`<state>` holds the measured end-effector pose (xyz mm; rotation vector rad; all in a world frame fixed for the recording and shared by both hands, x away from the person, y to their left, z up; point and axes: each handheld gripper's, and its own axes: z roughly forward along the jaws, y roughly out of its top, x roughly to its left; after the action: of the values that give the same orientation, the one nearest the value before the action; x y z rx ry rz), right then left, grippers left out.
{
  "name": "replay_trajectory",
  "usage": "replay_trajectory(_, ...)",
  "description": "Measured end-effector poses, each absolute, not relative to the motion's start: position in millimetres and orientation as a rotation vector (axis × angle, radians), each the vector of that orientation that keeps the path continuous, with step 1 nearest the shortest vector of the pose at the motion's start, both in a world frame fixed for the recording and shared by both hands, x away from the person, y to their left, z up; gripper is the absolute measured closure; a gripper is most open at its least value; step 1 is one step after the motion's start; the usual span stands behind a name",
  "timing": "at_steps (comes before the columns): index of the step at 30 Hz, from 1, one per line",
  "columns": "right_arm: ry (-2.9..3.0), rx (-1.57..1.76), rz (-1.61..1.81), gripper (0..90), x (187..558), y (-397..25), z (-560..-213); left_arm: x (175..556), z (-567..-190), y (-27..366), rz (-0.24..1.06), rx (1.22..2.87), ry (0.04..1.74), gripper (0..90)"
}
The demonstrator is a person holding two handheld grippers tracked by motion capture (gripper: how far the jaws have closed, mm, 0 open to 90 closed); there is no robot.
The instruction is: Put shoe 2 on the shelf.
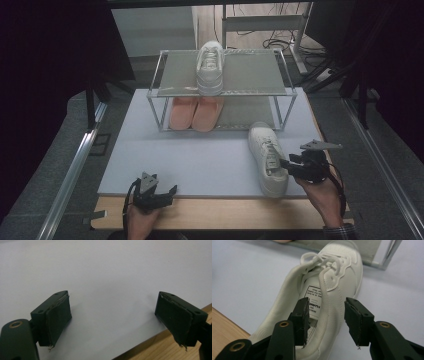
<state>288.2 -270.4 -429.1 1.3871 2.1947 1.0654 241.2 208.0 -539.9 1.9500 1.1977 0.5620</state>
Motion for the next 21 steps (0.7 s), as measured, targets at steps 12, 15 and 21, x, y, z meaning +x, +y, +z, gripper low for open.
replay_trajectory(12,2.211,1.427,1.008,57.2,313,-263,-448,241,-540,208,0.562,1.951,1.197,13.1)
replay_trajectory(15,2.209,1.433,1.013,60.9,314,-263,-448,241,-540,208,0.562,1.951,1.197,13.1)
replay_trajectory(21,2.191,1.458,1.019,73.4,311,-265,-445,241,-540,208,0.562,1.95,1.197,13.1)
